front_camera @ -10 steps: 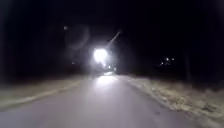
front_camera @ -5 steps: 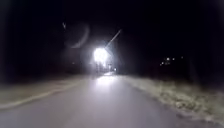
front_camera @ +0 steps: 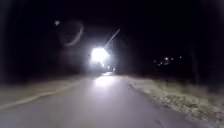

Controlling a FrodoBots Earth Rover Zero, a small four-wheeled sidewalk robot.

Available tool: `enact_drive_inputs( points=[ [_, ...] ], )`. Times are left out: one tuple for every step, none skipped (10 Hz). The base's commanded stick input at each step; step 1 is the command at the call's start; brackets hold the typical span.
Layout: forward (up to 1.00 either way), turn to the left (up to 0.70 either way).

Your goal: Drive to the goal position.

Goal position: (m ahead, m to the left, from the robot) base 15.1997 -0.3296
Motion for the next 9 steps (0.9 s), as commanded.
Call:
enact_drive_inputs(
  points=[
    [1.0,0.0],
    [1.0,0.0],
    [1.0,0.0],
    [1.0,0.0],
    [1.0,0.0],
    [1.0,0.0],
    [1.0,0.0],
    [1.0,0.0],
    [1.0,0.0]
  ],
)
